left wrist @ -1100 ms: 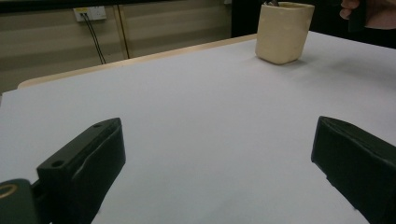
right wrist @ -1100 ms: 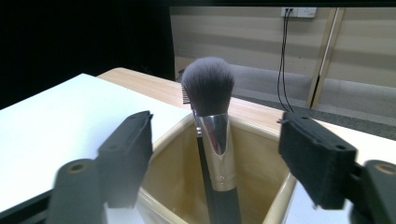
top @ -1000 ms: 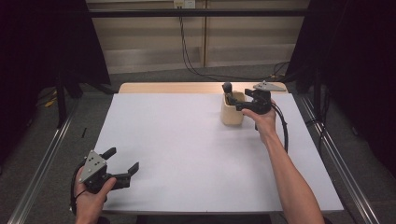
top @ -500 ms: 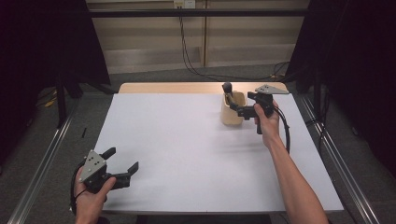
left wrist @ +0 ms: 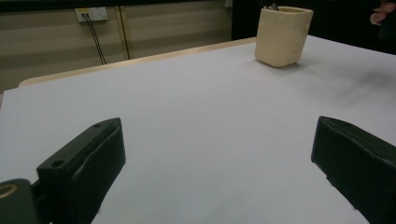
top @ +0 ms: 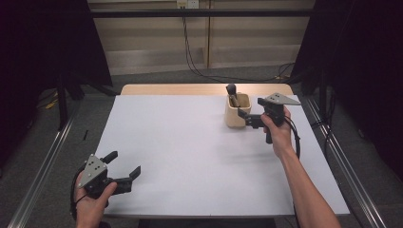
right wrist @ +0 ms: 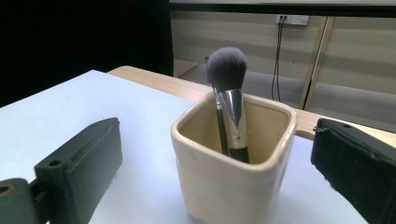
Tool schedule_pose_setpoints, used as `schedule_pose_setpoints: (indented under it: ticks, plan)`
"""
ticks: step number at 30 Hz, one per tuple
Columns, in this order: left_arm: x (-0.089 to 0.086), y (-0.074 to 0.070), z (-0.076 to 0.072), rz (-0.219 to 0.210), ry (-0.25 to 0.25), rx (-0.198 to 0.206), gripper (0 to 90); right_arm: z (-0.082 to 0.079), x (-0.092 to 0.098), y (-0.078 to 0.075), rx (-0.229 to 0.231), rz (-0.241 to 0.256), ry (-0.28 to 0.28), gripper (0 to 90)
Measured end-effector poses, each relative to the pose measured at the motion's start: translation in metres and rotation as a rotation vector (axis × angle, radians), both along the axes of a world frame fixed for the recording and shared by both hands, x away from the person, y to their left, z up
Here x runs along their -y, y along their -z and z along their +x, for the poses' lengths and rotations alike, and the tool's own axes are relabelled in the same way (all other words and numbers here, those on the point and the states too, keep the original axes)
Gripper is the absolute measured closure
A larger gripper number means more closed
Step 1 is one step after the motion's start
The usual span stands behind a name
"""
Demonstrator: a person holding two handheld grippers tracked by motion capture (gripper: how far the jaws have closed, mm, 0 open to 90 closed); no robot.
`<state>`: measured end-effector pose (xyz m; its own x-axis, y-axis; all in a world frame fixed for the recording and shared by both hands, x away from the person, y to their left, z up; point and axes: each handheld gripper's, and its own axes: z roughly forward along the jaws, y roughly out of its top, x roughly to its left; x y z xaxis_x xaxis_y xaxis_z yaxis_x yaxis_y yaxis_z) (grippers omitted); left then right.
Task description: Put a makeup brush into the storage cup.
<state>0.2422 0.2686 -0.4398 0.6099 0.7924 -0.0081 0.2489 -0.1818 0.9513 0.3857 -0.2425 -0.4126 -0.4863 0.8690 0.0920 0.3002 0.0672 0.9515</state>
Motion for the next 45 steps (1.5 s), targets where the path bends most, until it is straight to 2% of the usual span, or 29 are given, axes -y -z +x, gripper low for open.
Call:
schedule_pose_setpoints:
  ticks: [12, 15, 24, 32, 36, 45]
  plan:
    - [-0.001, -0.001, -0.001, 0.001, -0.003, 0.005, 2.9, -0.031, 0.010, -0.004, -0.012, -0.029, 0.002, 1.5]
    - [-0.001, -0.001, -0.001, -0.003, -0.008, 0.006, 2.9, -0.039, 0.011, -0.002, -0.034, -0.037, -0.001, 1.5]
    - [-0.001, -0.001, -0.003, -0.011, -0.009, 0.000, 2.9, -0.060, 0.016, 0.007, -0.026, -0.046, 0.011, 1.6]
    - [-0.001, -0.002, -0.005, -0.006, -0.008, 0.005, 2.9, -0.083, 0.023, 0.008, -0.005, -0.033, 0.020, 1.6]
    - [-0.006, -0.003, -0.005, -0.026, -0.035, 0.010, 2.9, -0.094, 0.026, 0.009, -0.016, -0.029, 0.013, 1.7]
    - [-0.002, -0.003, -0.008, -0.012, -0.007, 0.009, 3.0, -0.119, 0.034, 0.016, -0.044, -0.015, 0.025, 1.7]
